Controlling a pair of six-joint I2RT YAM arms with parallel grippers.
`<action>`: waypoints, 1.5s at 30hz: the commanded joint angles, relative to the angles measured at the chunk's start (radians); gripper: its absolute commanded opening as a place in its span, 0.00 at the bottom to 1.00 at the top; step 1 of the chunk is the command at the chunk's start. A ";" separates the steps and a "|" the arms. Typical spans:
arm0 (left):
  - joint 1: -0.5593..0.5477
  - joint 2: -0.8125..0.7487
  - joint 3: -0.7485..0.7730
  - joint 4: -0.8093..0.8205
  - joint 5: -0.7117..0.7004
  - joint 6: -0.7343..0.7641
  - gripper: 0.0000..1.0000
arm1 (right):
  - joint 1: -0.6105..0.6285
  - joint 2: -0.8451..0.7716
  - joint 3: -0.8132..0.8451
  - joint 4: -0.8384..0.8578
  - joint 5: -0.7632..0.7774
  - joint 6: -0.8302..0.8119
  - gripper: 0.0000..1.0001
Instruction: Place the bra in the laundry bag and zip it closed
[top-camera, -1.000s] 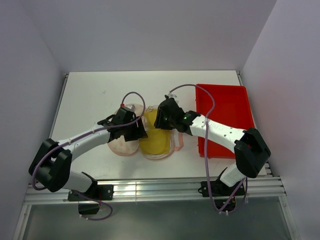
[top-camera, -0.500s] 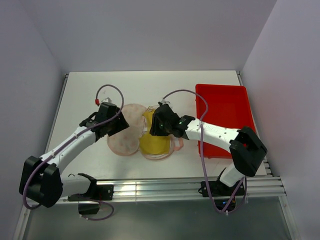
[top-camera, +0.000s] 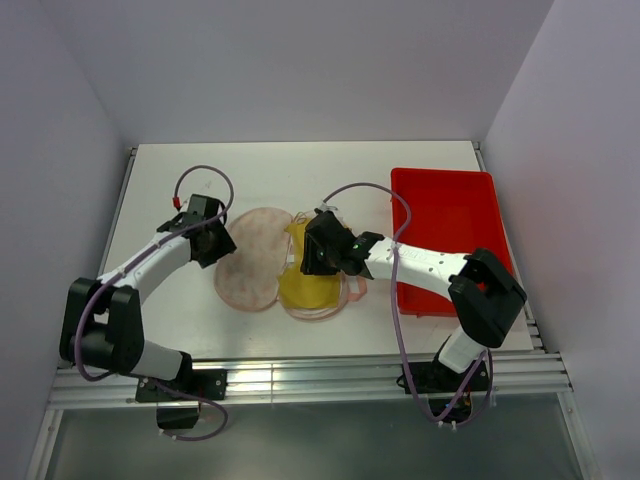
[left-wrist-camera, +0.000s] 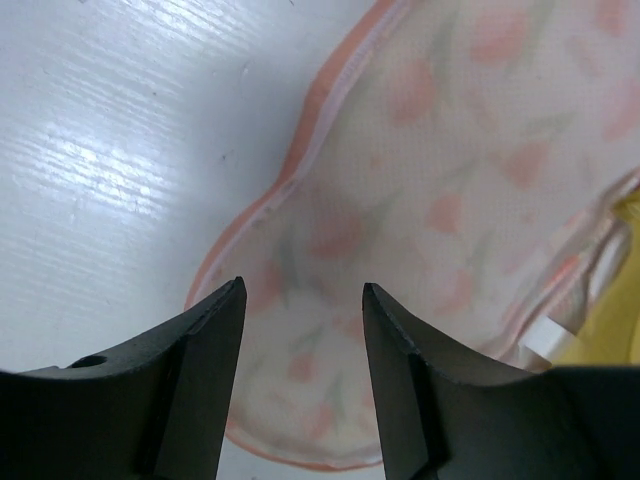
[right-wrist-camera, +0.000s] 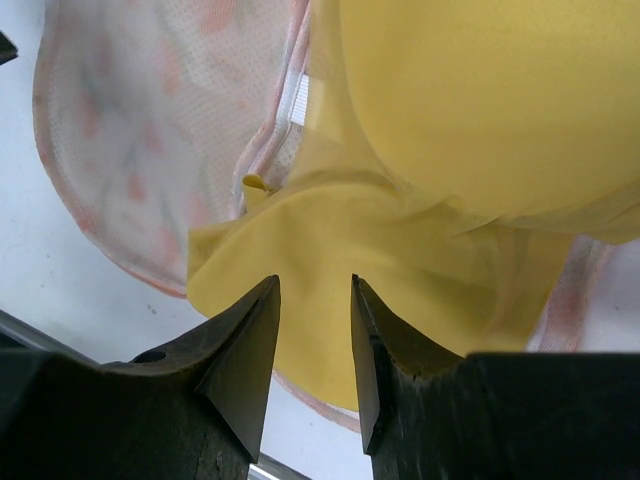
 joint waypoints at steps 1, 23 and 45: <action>0.014 0.062 0.063 0.012 -0.044 0.023 0.55 | 0.006 0.005 -0.002 0.011 0.029 -0.020 0.42; 0.045 0.280 0.138 0.037 -0.056 0.063 0.33 | 0.007 -0.122 -0.004 -0.003 0.043 -0.037 0.42; 0.045 0.093 -0.025 0.074 -0.021 -0.047 0.00 | 0.001 -0.127 -0.002 -0.023 0.076 -0.035 0.42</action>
